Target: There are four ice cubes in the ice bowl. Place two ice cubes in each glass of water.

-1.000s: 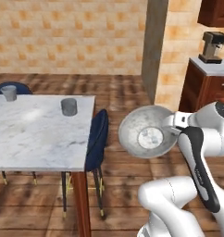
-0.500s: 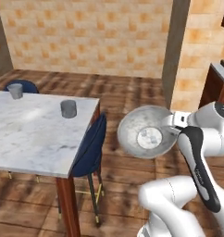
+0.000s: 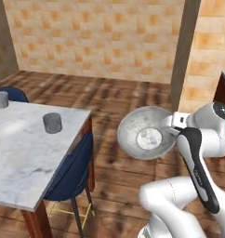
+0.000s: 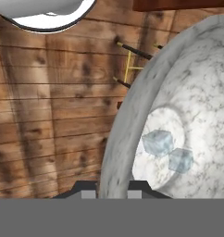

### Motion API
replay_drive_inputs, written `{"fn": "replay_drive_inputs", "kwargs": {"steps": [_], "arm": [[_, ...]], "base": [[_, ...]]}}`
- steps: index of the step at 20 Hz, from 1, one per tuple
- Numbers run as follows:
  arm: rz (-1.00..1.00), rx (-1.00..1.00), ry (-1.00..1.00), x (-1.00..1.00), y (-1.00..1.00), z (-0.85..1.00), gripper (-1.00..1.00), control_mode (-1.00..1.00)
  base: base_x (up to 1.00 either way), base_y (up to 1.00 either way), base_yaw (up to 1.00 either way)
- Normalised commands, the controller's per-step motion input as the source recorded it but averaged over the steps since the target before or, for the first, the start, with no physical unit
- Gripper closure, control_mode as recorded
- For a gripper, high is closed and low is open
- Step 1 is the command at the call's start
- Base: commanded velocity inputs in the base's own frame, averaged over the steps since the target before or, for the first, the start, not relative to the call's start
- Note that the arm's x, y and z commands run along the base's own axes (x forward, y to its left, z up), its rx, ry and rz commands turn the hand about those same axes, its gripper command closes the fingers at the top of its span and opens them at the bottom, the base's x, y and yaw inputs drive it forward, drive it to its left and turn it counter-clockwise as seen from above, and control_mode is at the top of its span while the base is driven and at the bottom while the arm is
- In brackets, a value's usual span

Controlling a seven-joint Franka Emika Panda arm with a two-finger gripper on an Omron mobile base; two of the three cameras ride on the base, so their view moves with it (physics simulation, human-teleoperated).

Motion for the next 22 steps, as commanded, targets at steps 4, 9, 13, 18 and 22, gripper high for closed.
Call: {"fn": "replay_drive_inputs", "kwargs": {"steps": [4,9,13,18,22], "arm": [[0.0,0.0,0.0,0.0,0.0,0.0,1.0,1.0],[0.0,0.0,0.0,0.0,0.0,0.0,1.0,1.0],[0.0,0.0,0.0,0.0,0.0,0.0,1.0,1.0],[0.0,0.0,0.0,0.0,0.0,0.0,1.0,1.0],[0.0,0.0,0.0,0.0,0.0,0.0,1.0,1.0]], "base": [[0.38,-0.78,0.25],[0.48,-0.77,0.25],[0.51,-0.72,0.33],[0.55,-0.62,0.41],[0.47,-0.69,0.48]]}}
